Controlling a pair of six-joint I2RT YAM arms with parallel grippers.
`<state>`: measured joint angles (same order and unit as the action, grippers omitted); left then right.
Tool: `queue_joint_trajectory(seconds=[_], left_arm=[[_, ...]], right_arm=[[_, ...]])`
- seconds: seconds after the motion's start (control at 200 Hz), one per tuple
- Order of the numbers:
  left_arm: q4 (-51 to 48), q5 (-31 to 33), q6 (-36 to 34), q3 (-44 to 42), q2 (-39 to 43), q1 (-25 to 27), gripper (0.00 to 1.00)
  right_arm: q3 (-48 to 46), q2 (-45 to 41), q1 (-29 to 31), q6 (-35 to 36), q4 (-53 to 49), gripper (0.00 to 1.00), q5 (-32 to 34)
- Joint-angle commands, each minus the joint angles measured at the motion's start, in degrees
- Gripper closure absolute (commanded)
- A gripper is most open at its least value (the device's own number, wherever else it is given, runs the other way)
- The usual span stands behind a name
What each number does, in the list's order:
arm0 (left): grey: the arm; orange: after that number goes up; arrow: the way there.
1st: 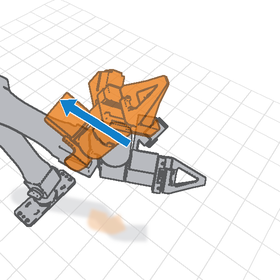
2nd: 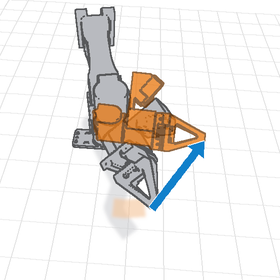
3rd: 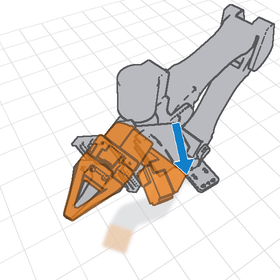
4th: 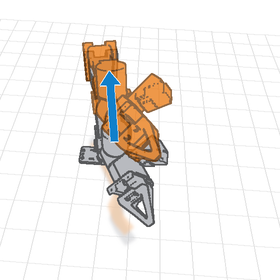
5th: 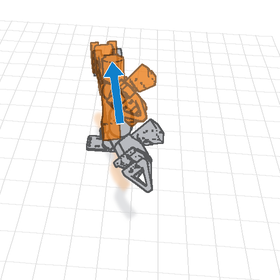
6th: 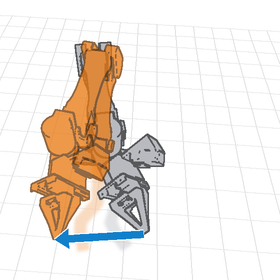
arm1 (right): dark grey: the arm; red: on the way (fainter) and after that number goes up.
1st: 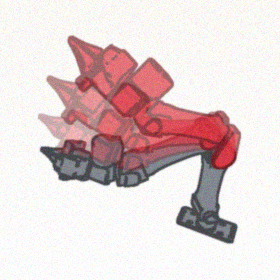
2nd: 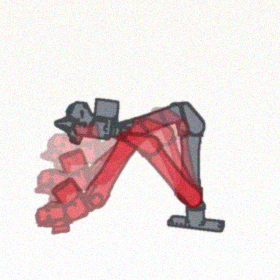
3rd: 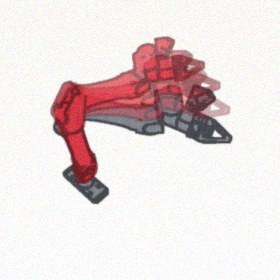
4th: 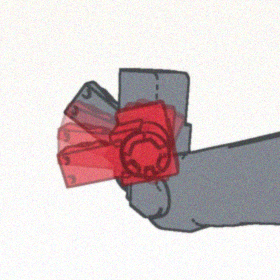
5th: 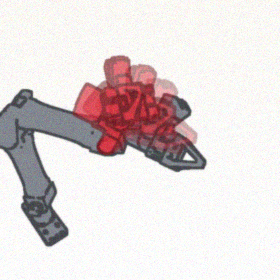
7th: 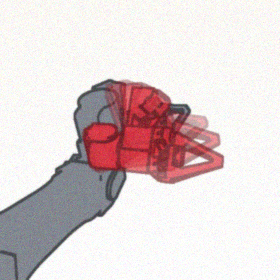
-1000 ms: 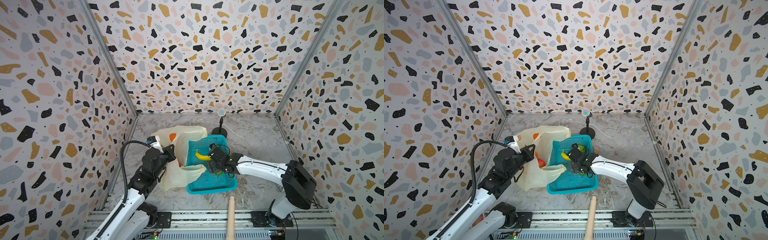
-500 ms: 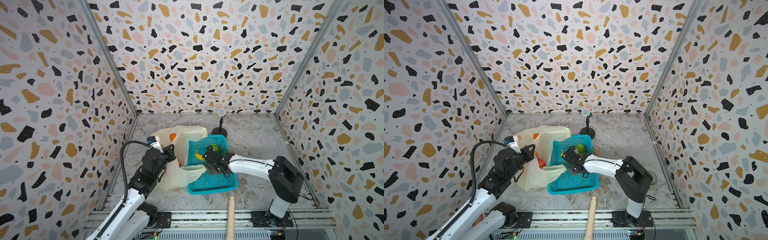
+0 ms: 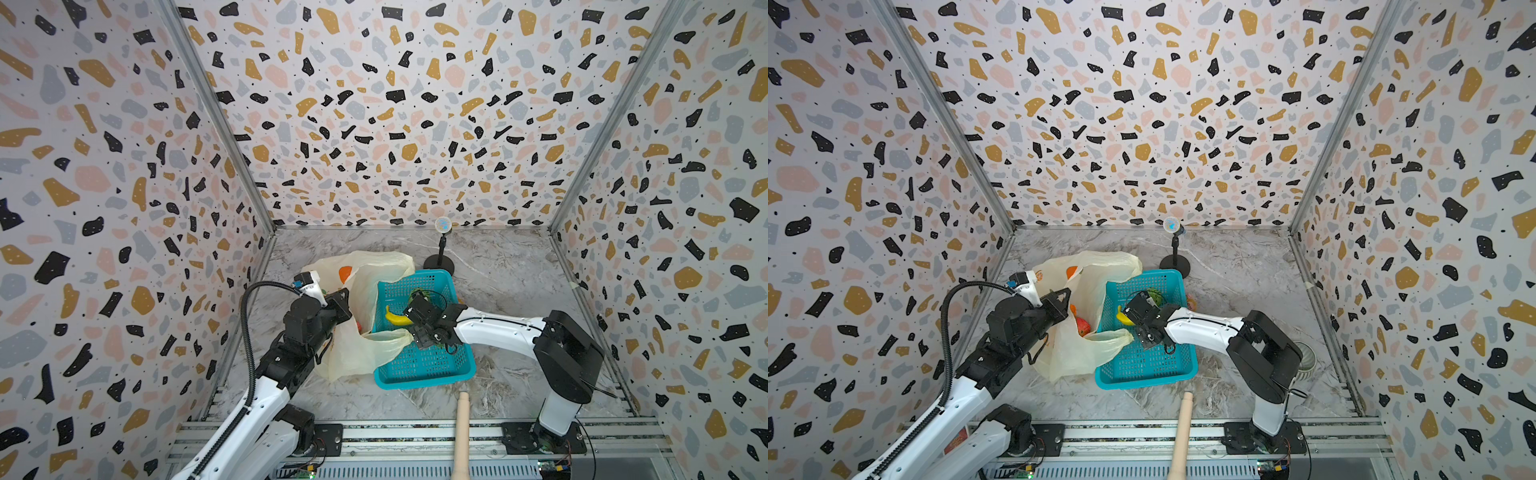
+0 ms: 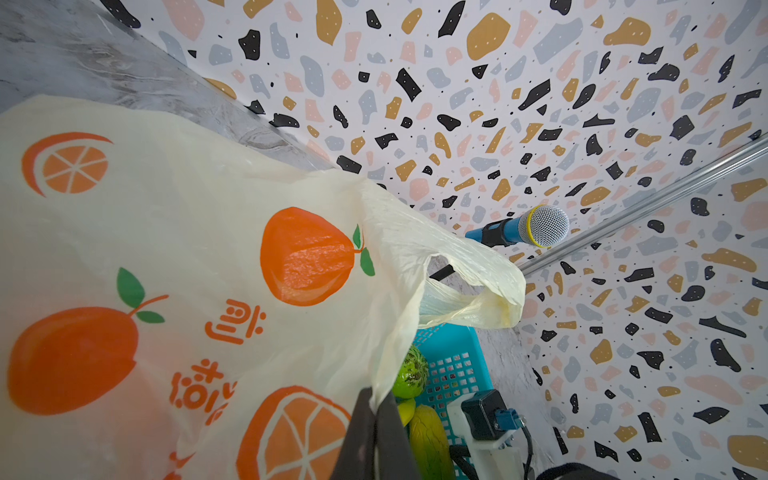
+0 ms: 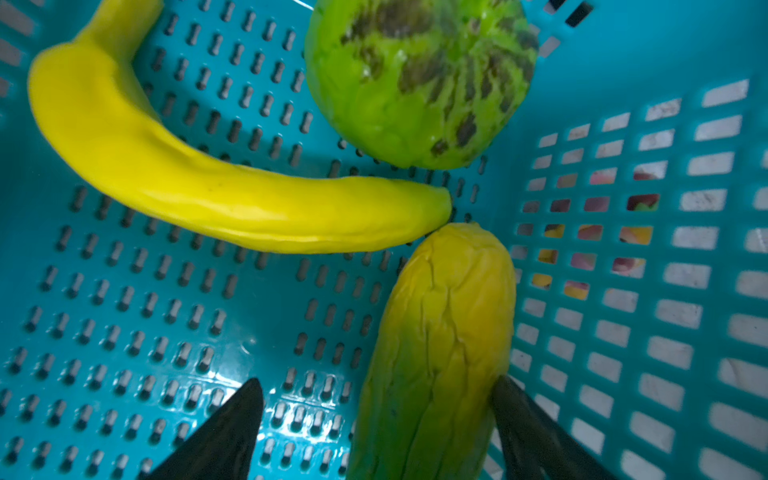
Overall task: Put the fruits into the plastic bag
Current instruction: 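Lift the cucumber into the bag and open the right gripper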
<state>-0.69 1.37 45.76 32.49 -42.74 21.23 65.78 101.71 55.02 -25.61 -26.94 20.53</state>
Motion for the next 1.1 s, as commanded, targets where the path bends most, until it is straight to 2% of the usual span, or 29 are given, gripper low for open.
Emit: queue_joint_trajectory(seconds=[0.0, 0.345, 0.466, 0.551, 0.706, 0.821, 0.931, 1.091], left_arm=[[3.23, -0.40, -0.05, -0.93, 0.28, 0.21, 1.00], [3.38, -0.49, 0.09, -1.02, 0.28, 0.21, 1.00], [3.33, -0.62, 0.21, -1.02, 0.26, 0.22, 1.00], [3.23, -0.58, 0.17, -1.02, 0.32, 0.17, 1.00], [3.35, -0.60, 0.07, -1.01, 0.26, 0.14, 1.00], [3.30, -0.71, 0.06, -1.11, 0.29, 0.16, 1.00], [3.17, -0.93, -0.14, -1.27, 0.22, 0.23, 1.00], [2.71, -0.84, -0.67, -1.10, 0.46, 0.21, 1.00]], right_arm=[[-0.96, 1.09, 0.07, -1.40, -0.96, 0.13, -1.92], [-1.13, 3.56, 0.08, 3.47, 3.23, 0.19, -11.44], [-1.70, 2.86, 0.08, 3.60, 4.15, 0.24, -11.94], [-2.55, 1.34, 0.08, 3.06, 5.12, 0.33, -11.32], [-4.38, -3.20, -0.10, 2.11, 8.11, 0.58, -11.21], [-5.17, -8.20, -0.03, 1.77, 11.15, 0.65, -10.56], [-5.66, -13.43, 0.16, 2.80, 16.22, 0.66, -11.27], [-3.11, -15.99, 0.24, 6.14, 23.54, 0.65, -19.52]])
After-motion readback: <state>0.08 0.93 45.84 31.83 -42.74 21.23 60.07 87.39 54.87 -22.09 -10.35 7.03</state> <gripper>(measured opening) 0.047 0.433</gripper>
